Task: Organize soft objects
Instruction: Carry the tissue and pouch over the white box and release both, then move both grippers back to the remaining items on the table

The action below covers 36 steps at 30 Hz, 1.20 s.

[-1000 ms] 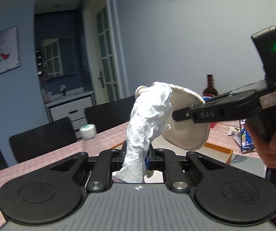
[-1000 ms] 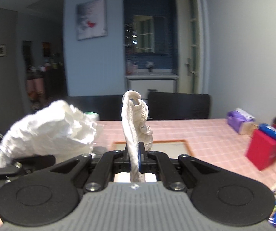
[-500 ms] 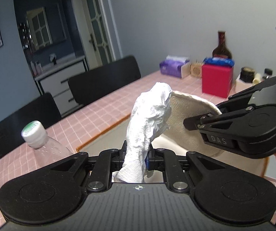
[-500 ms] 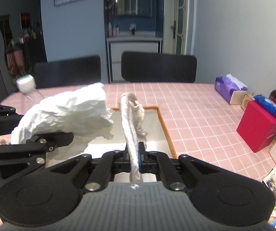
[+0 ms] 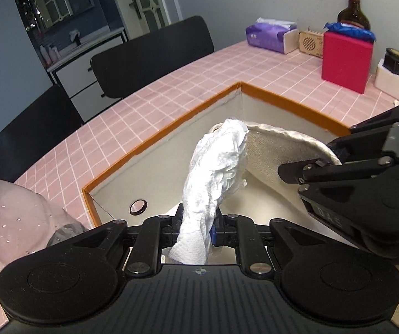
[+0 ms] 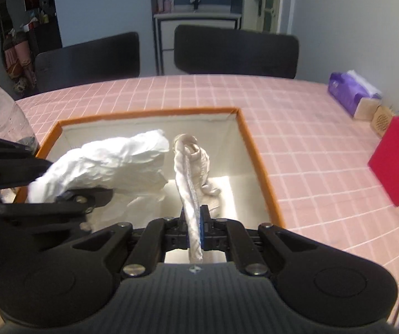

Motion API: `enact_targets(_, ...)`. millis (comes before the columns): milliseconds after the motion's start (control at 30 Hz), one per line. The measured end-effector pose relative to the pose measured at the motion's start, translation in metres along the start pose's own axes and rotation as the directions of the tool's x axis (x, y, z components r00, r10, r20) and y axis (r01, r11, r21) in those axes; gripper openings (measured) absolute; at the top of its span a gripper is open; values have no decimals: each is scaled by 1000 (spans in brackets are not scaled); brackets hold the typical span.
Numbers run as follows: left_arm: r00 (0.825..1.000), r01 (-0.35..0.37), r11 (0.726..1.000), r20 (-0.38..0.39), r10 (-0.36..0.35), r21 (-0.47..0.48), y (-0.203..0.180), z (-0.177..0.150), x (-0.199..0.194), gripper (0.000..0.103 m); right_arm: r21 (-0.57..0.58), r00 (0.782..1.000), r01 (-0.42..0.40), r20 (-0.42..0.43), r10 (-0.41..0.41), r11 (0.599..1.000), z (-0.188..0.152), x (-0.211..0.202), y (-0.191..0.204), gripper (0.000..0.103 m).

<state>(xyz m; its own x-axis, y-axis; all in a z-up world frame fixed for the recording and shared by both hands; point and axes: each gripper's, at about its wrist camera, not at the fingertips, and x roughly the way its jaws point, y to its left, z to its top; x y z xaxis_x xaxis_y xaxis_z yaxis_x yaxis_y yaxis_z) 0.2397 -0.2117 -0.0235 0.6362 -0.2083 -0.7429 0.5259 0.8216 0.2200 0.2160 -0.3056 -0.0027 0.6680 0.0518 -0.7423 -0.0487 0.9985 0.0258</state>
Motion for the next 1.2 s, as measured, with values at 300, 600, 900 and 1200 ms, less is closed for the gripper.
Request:
enact_targets(300, 996, -25, 1000, -84, 24, -5, 1, 5, 18, 29, 0, 999, -25, -47, 25, 1000, -2, 7, 3, 12)
enact_targets(600, 996, -86, 995, 31, 88, -54, 6, -1, -18, 49, -11, 999, -18, -42, 18, 1000, 3, -11, 3, 41)
enact_targets(900, 971, -54, 989, 223, 84, -138, 14, -24, -85, 58, -49, 999, -37, -2, 36, 998, 6, -41, 18, 60)
enact_targets(1200, 926, 15, 986, 374, 49, -167, 24, -68, -137, 59, -182, 996, -39, 73, 53, 982, -6, -83, 64, 62)
